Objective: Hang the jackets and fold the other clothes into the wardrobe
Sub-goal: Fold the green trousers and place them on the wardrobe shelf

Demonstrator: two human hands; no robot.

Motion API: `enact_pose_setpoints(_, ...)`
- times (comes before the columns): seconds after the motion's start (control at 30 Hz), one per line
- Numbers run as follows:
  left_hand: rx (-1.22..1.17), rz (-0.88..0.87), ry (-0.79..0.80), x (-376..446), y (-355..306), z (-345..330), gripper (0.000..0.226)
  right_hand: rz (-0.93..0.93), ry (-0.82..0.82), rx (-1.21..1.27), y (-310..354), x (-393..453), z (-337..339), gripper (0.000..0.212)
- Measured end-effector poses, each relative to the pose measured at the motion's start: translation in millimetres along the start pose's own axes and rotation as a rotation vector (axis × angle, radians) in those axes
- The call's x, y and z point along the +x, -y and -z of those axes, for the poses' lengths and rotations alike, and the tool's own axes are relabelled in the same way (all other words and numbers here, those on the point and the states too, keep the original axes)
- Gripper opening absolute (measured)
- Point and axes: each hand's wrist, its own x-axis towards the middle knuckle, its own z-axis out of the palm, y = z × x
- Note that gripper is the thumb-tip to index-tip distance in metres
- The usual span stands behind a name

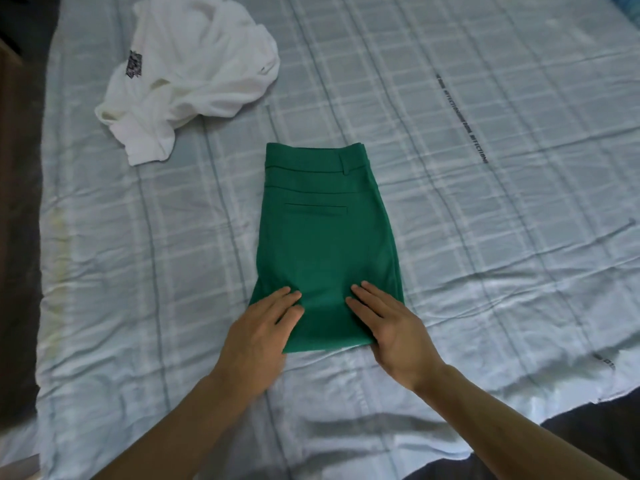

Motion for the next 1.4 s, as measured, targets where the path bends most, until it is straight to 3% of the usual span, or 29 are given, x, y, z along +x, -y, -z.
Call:
enact_pose_setpoints(0.1, -0.045, 0.001, -0.071, -1.9, 5.5, 8.1, 0.060, -0.006, -0.098, -0.016, -3.7, -0.8, 6.2, 0.060)
enact_pose_setpoints(0.27, -0.032, -0.045, -0.043, -6.4, 0.2, 22.0, 0.056, -0.004, -0.121, -0.003, 1.6, -9.4, 19.4, 0.053)
enact_pose_setpoints(0.33, -0.065, -0.027, 0.014, -8.8, -2.4, 28.2, 0.051, -0.004, -0.063, 0.010, 2.7, -14.7, 21.9, 0.046)
enact_pose_setpoints(0.5, -0.181, -0.029, 0.314, -10.8, -4.9, 47.6, 0.014, 0.048, 0.184, 0.064, -1.0, -30.3, 38.5, 0.024)
enact_pose_setpoints(0.63, -0.295, 0.024, 0.417, 3.7, -5.5, 68.6, 0.018, -0.011, 0.358, 0.214, -6.7, -14.8, 64.4, 0.014)
enact_pose_setpoints(0.83, -0.519, 0.309, 0.003, 57.7, 8.7, 104.2, 0.020, -0.202, 0.039, 0.451, -20.6, 54.7, 110.7, 0.005)
enact_pose_setpoints(0.97, -0.603, 0.442, -0.109, 101.4, 19.8, 120.6, 0.026, -0.314, -0.129, 0.484, -29.2, 99.4, 118.0, 0.003)
enact_pose_setpoints(1.2, -0.593, 0.625, -0.265, 162.0, 53.8, 115.5, 0.021, -0.432, -0.184, 0.449, -54.2, 162.2, 107.9, 0.005)
enact_pose_setpoints(1.3, -0.467, 0.708, -0.318, 167.9, 62.0, 101.6, 0.023, -0.464, -0.225, 0.454, -60.3, 177.8, 94.9, 0.004)
enact_pose_setpoints(1.4, -0.244, 0.543, -0.396, 155.3, 44.1, 95.1, 0.026, -0.495, -0.198, 0.490, -59.4, 178.0, 81.9, 0.009)
